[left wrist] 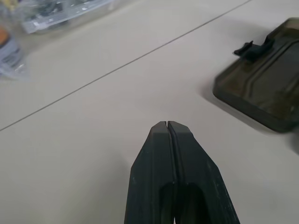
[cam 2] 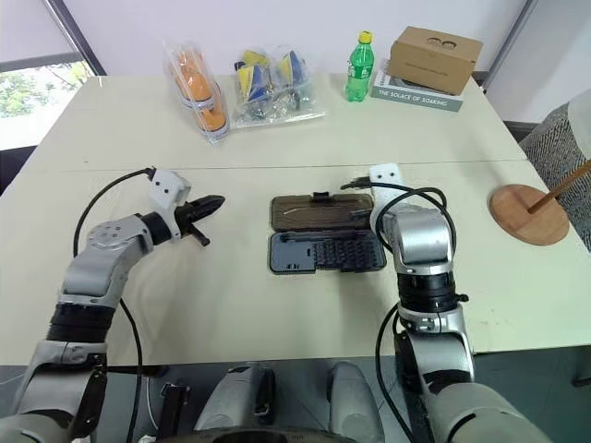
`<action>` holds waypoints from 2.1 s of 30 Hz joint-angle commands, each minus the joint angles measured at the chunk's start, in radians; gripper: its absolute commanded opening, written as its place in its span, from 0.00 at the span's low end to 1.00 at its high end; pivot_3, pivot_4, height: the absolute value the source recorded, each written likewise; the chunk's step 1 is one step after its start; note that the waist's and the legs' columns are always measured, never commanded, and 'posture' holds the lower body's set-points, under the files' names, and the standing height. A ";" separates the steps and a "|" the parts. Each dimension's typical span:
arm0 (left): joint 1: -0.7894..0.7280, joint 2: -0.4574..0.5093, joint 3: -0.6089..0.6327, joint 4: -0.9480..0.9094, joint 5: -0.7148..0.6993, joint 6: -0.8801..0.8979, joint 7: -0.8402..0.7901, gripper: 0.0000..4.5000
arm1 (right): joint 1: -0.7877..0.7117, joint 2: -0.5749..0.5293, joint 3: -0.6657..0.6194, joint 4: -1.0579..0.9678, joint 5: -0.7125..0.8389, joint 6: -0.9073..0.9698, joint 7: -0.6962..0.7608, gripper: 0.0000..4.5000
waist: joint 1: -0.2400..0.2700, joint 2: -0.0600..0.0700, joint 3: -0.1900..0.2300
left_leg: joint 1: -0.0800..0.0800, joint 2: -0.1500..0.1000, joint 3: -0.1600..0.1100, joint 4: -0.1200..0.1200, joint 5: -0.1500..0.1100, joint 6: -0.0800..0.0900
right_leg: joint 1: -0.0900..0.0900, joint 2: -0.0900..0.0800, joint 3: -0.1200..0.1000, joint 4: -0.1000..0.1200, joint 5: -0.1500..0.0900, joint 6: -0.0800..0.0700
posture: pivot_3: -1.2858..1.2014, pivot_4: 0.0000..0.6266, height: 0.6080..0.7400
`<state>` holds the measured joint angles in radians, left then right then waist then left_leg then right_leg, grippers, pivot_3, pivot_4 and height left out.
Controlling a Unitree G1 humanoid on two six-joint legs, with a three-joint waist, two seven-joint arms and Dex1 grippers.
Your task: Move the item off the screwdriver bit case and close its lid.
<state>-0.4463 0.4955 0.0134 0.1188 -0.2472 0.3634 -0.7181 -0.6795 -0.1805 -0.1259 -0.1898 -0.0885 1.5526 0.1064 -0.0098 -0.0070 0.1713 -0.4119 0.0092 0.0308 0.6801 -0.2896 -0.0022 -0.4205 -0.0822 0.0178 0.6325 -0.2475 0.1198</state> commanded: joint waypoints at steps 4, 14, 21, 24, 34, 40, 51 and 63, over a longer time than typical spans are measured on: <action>-0.067 -0.025 -0.037 0.049 0.019 -0.043 -0.029 0.00 | 0.096 0.139 -0.068 -0.228 -0.064 0.062 -0.089 0.01 | -0.004 0.000 0.000 | 0.000 0.000 0.000 0.000 0.000 0.000 | -0.001 0.001 0.000 0.000 0.000 0.000 | 0.52 0.24 1.00; -0.210 -0.060 -0.086 0.225 0.054 -0.111 -0.109 0.00 | 0.169 0.201 0.014 -0.372 -0.086 0.062 -0.098 0.01 | -0.010 0.000 0.000 | 0.000 0.000 0.000 0.000 0.000 0.000 | -0.001 0.002 0.000 0.000 0.000 0.000 | 0.52 0.24 1.00; -0.222 -0.064 -0.081 0.260 0.064 -0.141 -0.133 0.00 | 0.148 0.205 0.073 -0.355 -0.068 0.062 -0.085 0.01 | -0.010 0.000 0.000 | 0.000 0.000 0.000 0.000 0.000 0.000 | -0.002 0.003 0.000 0.000 0.000 0.000 | 0.52 0.24 1.00; -0.207 -0.064 -0.075 0.240 0.064 -0.137 -0.128 0.00 | 0.145 0.196 0.085 -0.345 -0.059 0.062 -0.070 0.01 | -0.010 0.000 0.000 | 0.000 0.000 0.000 0.000 0.000 0.000 | -0.002 0.002 0.000 0.000 0.000 0.000 | 0.52 0.24 1.00; -0.170 -0.051 -0.061 0.190 0.060 -0.115 -0.112 0.00 | 0.134 0.160 0.136 -0.308 -0.013 0.062 -0.029 0.01 | -0.010 0.000 0.000 | 0.000 0.000 0.000 0.000 0.000 0.000 | -0.002 0.002 0.000 0.000 0.000 0.000 | 0.52 0.24 1.00; -0.158 -0.053 -0.061 0.170 0.058 -0.109 -0.103 0.00 | 0.131 0.108 0.174 -0.289 0.028 0.062 -0.004 0.01 | -0.010 0.000 0.000 | 0.000 0.000 0.000 0.000 0.000 0.000 | -0.002 0.002 0.000 0.000 0.000 0.000 | 0.52 0.24 1.00; -0.142 -0.057 -0.061 0.154 0.056 -0.107 -0.091 0.00 | 0.128 0.059 0.194 -0.279 0.074 0.062 -0.002 0.01 | -0.008 0.000 0.000 | 0.000 0.000 0.000 0.000 0.000 0.000 | -0.002 0.002 0.000 0.000 0.000 0.000 | 0.52 0.24 1.00; -0.134 -0.054 -0.061 0.138 0.053 -0.100 -0.087 0.00 | 0.118 0.043 0.182 -0.278 0.092 0.062 -0.008 0.74 | -0.008 0.000 0.000 | 0.000 0.000 0.000 0.000 0.000 0.000 | -0.002 0.002 0.000 0.000 0.000 0.000 | 0.52 0.24 1.00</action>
<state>-0.5821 0.4330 -0.0641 0.2983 -0.1851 0.2595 -0.8044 -0.5431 -0.1358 0.0624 -0.4472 -0.0110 1.6077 0.0981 -0.0180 -0.0070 0.1713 -0.4120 0.0096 0.0304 0.6798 -0.2896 -0.0021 -0.4221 -0.0800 0.0180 0.6326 -0.2475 0.1199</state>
